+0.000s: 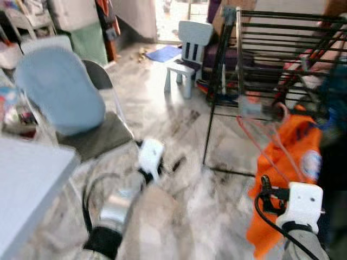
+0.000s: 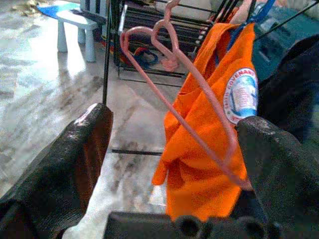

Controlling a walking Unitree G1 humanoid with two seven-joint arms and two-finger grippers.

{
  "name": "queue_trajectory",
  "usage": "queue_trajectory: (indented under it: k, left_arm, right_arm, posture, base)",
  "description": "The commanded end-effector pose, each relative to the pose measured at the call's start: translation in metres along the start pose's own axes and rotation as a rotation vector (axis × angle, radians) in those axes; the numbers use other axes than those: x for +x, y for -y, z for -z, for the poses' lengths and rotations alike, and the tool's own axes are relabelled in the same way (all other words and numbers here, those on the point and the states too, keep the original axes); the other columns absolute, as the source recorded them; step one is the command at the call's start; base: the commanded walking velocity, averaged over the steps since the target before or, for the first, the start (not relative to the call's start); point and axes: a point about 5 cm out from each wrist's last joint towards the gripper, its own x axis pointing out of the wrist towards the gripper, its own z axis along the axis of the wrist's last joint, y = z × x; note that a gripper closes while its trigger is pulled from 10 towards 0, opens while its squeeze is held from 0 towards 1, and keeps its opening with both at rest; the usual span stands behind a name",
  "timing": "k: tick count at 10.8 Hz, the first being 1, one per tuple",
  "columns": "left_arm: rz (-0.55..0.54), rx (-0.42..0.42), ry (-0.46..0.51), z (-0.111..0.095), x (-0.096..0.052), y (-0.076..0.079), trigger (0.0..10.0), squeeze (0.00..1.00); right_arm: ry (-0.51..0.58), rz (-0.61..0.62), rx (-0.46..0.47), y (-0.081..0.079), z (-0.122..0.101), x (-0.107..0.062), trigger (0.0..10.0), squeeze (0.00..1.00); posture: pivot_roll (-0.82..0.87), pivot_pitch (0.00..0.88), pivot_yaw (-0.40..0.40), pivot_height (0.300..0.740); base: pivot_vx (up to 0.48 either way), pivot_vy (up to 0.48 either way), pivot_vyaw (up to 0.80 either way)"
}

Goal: Hang hanger

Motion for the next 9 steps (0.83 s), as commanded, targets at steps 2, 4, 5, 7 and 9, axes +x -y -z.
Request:
queue_trajectory:
  k: [2, 4, 5, 7, 9]
  left_arm:
    - [-0.107, 0.036, -0.051, 0.013, -0.007, -0.013, 10.0, 0.0]
    - [-0.157, 0.052, -0.037, 0.014, -0.01, -0.022, 10.0, 0.0]
    - [-0.159, 0.061, -0.042, 0.015, -0.008, -0.023, 10.0, 0.0]
    - [-0.147, 0.07, -0.032, 0.014, -0.005, -0.021, 10.0, 0.0]
    - [-0.14, 0.068, -0.033, 0.014, -0.002, -0.018, 10.0, 0.0]
  right_arm:
    - [-0.014, -0.073, -0.017, -0.011, 0.0, 0.009, 10.0, 0.0]
    - [0.036, -0.119, -0.017, -0.013, -0.008, 0.026, 10.0, 0.0]
    - [0.022, -0.113, 0.028, -0.013, -0.007, 0.029, 10.0, 0.0]
    - [0.025, -0.128, 0.044, -0.016, -0.007, 0.031, 10.0, 0.0]
    - [0.026, -0.163, 0.06, -0.028, -0.005, 0.033, 10.0, 0.0]
  posture:
    - [0.03, 0.0, -0.059, 0.74]
    - [0.06, 0.0, -0.054, 0.74]
    - [0.06, 0.0, -0.052, 0.74]
    - [0.06, 0.0, -0.05, 0.74]
    - [0.07, 0.0, -0.035, 0.74]
  base:
    - [-0.281, 0.0, 0.0]
    - [-0.279, 0.0, 0.0]
    - [-0.277, 0.0, 0.0]
    - [-0.281, 0.0, 0.0]
    - [-0.279, 0.0, 0.0]
